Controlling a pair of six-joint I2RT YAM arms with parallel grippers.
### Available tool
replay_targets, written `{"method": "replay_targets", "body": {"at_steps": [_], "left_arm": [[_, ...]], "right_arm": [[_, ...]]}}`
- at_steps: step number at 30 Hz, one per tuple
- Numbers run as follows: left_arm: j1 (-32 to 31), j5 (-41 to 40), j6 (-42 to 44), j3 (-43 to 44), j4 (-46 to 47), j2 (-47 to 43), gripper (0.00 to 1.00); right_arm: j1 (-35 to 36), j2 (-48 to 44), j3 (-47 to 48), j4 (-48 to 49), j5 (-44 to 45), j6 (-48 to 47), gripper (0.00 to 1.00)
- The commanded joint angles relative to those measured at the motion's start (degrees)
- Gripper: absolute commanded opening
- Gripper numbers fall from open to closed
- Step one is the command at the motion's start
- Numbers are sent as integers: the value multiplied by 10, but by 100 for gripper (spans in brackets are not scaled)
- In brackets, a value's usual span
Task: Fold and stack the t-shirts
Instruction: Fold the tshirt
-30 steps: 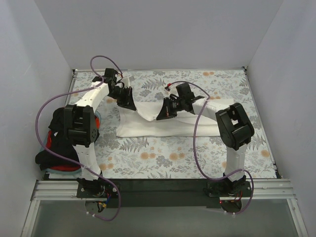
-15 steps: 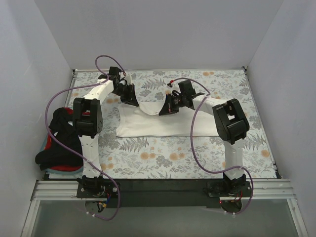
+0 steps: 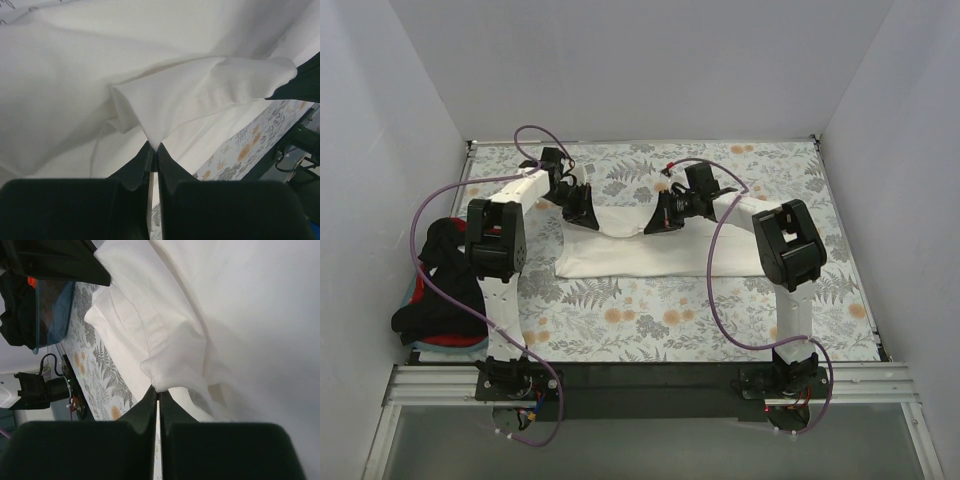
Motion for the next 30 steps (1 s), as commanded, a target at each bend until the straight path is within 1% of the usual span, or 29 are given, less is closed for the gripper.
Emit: {"method": "replay_targets", "body": {"at_steps": [1,6,13,14,15,17,18,19,20,21,23,24,25,27,28,29,30], "left_arm": [[0,5,11,-24,-18,-87,0],[1,-15,26,-78,-38,-116,0],[1,-28,19,-148,-29,-123,0],[1,-33,19,-152,-26,-122,6],[2,-40,18,-153,-24,-122,14],[2,-36,25,-140,-35,-124,25],[2,-34,26,-134,-39,-130,32],[2,-25,26,-130,-40,-145,36],[2,-21,33,-126,-37,-157,39],[2,-17,37,-127,-33,-169,40],[1,-14,40,-136,-4,-209,42],[-1,-17,38,-148,8,-218,43],[-4,-21,37,-152,20,-225,43],[-25,-45,39,-154,16,-222,41],[-39,-57,37,-157,16,-217,38],[-44,-69,33,-160,20,-205,37],[-48,-75,22,-162,21,-199,36]], "right_arm": [[-1,-35,-19,-2,-27,-4,1],[0,-49,-49,-27,-41,-13,1],[9,-45,-59,-73,-39,-53,1],[10,-41,-52,-78,-41,-58,1],[11,-38,-45,-88,-41,-75,5],[9,-29,-24,-137,-49,-97,24],[3,-33,-2,-160,-53,-114,43],[-1,-40,6,-197,-53,-146,50],[-6,-50,12,-217,-51,-166,61],[-21,-75,15,-230,-48,-181,66],[-42,-97,24,-278,-36,-237,68],[-66,-111,41,-298,-25,-253,65],[-80,-117,51,-322,7,-321,63],[-120,-119,68,-385,41,-374,58],[-130,-112,94,-407,92,-399,57],[-152,-105,106,-442,116,-440,56],[-165,-90,117,-455,152,-460,53]]}}
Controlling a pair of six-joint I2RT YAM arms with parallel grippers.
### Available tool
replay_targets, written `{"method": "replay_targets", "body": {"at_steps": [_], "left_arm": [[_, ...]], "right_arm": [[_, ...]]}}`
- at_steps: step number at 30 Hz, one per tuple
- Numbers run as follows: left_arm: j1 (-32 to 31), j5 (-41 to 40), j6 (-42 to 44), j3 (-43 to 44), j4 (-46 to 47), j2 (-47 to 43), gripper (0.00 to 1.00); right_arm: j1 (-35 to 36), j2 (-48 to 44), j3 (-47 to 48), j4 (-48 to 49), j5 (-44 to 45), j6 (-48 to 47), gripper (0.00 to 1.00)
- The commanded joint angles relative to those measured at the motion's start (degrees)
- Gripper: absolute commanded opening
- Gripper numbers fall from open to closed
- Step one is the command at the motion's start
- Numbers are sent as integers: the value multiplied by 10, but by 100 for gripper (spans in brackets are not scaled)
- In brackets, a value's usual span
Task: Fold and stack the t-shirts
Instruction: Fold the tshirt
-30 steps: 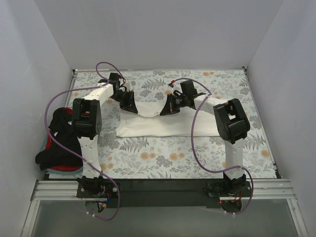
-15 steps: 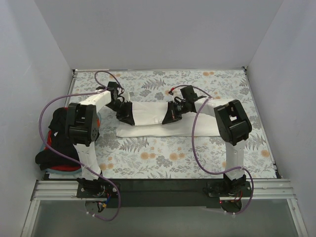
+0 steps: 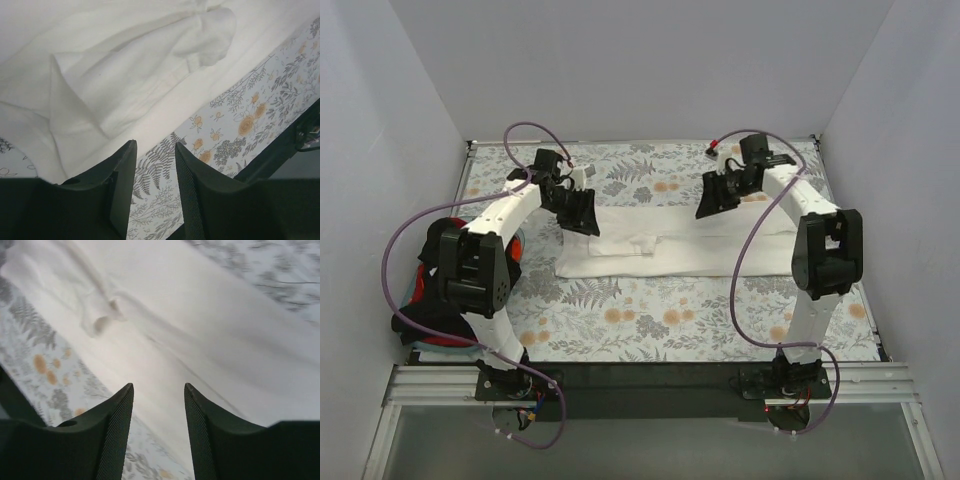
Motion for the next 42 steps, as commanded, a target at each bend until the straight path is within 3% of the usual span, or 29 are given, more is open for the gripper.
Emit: {"method": "replay_targets", "body": {"at_steps": [1,9,16,23,27,28,30,31,32,34,38,42], "left_arm": [[-29,-35,-13,-12,22,14,35],[-70,-122,-43,18,34,72,34],[-71,-177,-64,-1,43,106,33],[-62,-244,-44,61,45,185,30],[-35,-249,-18,207,23,317,29],[-27,-244,-3,312,4,345,29],[-24,-233,21,433,-12,430,31],[-25,-235,30,547,-16,452,32],[-26,-235,40,608,-17,475,34],[-30,-229,43,657,26,469,43],[-31,-222,4,421,198,304,48],[-31,-203,-45,344,238,212,52]], "right_arm": [[-49,13,58,-119,128,-148,51],[-166,130,180,-184,244,-227,39],[-192,172,145,-185,346,-255,37],[-191,164,56,-186,362,-281,32],[-173,89,-40,-202,338,-313,29],[-165,71,-83,-211,321,-324,28],[-133,6,-115,-261,240,-372,28],[-130,-15,-125,-277,208,-386,28],[-108,-45,-113,-300,172,-404,27],[-113,-52,-76,-330,102,-394,27],[-123,0,49,-368,78,-384,27],[-121,35,75,-354,128,-392,23]]}}
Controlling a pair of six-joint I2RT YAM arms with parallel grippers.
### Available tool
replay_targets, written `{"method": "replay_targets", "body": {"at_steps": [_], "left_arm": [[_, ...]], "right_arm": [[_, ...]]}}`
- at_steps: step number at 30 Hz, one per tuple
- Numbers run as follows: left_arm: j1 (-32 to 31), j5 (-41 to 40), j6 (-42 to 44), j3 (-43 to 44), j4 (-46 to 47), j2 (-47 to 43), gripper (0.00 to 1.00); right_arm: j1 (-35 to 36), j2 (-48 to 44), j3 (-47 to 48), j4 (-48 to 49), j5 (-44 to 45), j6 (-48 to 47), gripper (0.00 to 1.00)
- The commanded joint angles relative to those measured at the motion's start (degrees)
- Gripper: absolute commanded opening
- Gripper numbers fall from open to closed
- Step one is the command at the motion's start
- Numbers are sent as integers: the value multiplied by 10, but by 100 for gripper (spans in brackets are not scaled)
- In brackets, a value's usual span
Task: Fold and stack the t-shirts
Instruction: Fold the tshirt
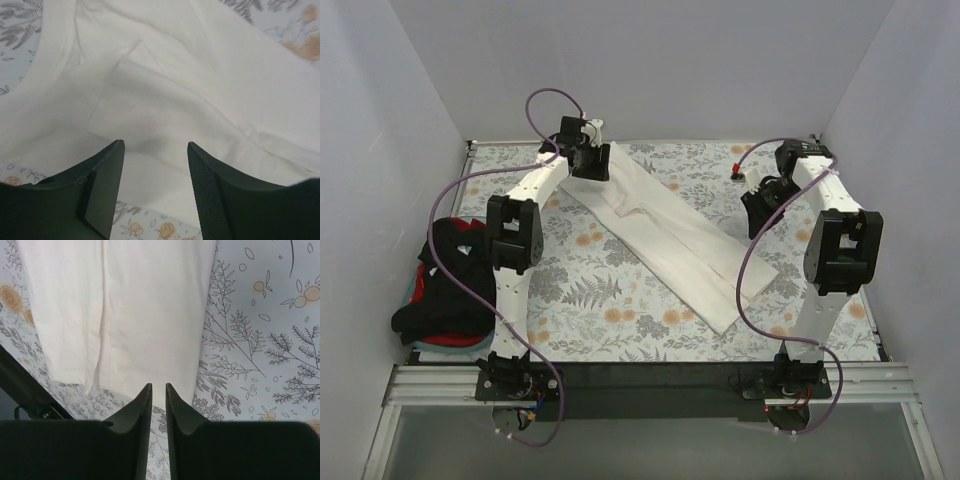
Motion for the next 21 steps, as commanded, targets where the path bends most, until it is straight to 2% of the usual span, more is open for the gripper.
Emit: {"method": "replay_targets", "body": {"at_steps": [1,5,9,15,21], "left_arm": [[-4,12,-42,-26,75,-123,53],[-4,58,-70,-77,53,-171,53],[-4,78,-91,-120,19,-181,51],[-3,79,-108,-140,-16,-172,50],[-4,74,-113,-120,-40,-140,47]], "right_arm": [[5,37,12,-28,2,-14,22],[39,28,-17,7,10,-10,20],[70,24,-83,57,50,2,18],[127,26,-175,93,75,16,16],[222,-9,-255,98,40,26,14]]}}
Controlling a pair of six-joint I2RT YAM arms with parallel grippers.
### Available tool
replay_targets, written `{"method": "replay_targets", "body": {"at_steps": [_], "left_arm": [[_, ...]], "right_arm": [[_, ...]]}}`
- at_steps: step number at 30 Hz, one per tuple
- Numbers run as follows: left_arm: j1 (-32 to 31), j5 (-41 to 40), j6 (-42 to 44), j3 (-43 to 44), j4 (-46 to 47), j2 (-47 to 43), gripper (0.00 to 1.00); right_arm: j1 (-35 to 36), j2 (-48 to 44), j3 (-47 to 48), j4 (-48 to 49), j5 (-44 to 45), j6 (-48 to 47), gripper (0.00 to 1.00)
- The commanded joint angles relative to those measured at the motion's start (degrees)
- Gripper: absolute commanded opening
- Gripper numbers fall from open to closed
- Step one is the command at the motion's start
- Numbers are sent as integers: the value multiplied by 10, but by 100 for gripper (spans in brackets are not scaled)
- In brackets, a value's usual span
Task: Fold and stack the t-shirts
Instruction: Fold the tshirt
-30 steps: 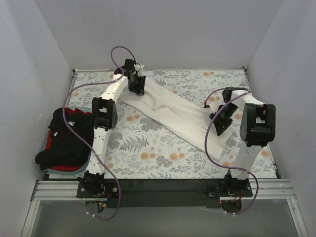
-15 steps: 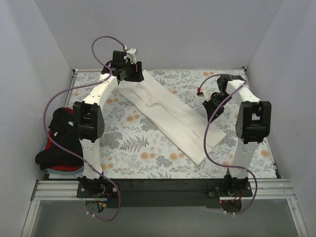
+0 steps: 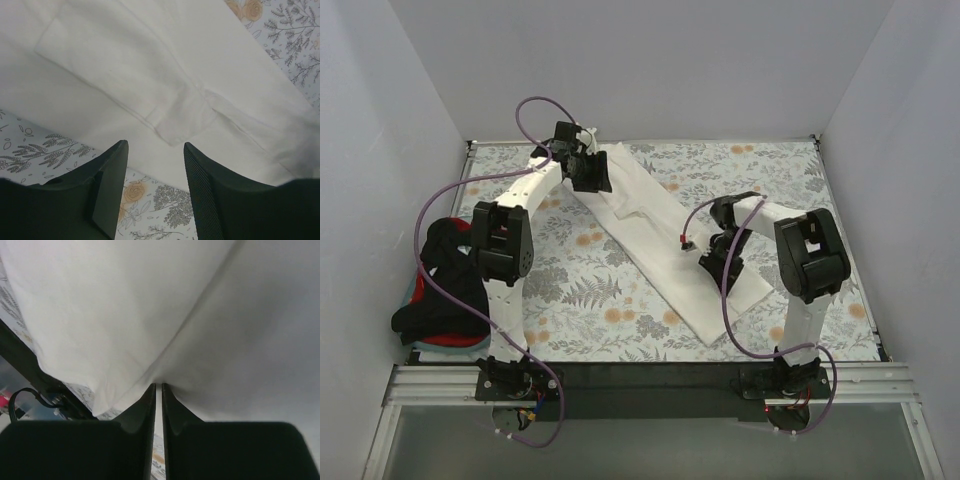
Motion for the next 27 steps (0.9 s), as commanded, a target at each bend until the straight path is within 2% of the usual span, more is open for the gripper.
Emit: {"method": "replay_targets", "body": {"at_steps": [1,5,6,9,11,14,17,18,19,22,23,27], "left_arm": [[-2,0,-6,29,-25,19,47],[-5,9,-3,56,-52,70,45],[-9,16,1,60,-55,81,45],[-20,19,8,72,-60,115,44],[-26,22,14,96,-71,155,44],[-41,20,32,138,-87,212,42],[-61,31,45,204,-90,252,42],[-67,30,45,245,-90,278,43],[-71,33,43,266,-90,291,43],[-77,39,25,318,-65,321,42],[-76,35,7,315,-24,316,43],[-72,6,-6,268,94,259,50]], "right_arm": [[74,-31,-43,12,-34,16,14],[176,-47,-61,14,-123,44,15],[220,-48,-44,14,-147,53,16],[284,-49,16,14,-230,88,17],[293,-57,45,16,-285,105,20],[288,-72,100,17,-306,118,24],[239,-92,144,13,-337,128,25],[196,-97,154,9,-338,132,25],[172,-105,160,9,-332,133,25],[97,-109,161,-9,-217,105,28],[82,-112,145,-14,-150,93,28],[80,-132,65,-14,-41,35,25]]}}
